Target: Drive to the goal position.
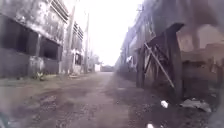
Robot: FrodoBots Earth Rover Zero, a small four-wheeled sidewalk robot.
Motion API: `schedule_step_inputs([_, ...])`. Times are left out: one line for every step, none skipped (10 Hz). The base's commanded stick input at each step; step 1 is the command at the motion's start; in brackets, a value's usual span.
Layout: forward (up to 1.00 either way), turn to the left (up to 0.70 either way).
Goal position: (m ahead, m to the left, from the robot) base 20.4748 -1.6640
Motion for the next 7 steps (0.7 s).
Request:
schedule_step_inputs([1.0, 0.0])
schedule_step_inputs([1.0, 0.25])
schedule_step_inputs([1.0, 0.4])
schedule_step_inputs([1.0, 0.4])
schedule_step_inputs([1.0, 0.03])
schedule_step_inputs([1.0, 0.0])
schedule_step_inputs([1.0, 0.0])
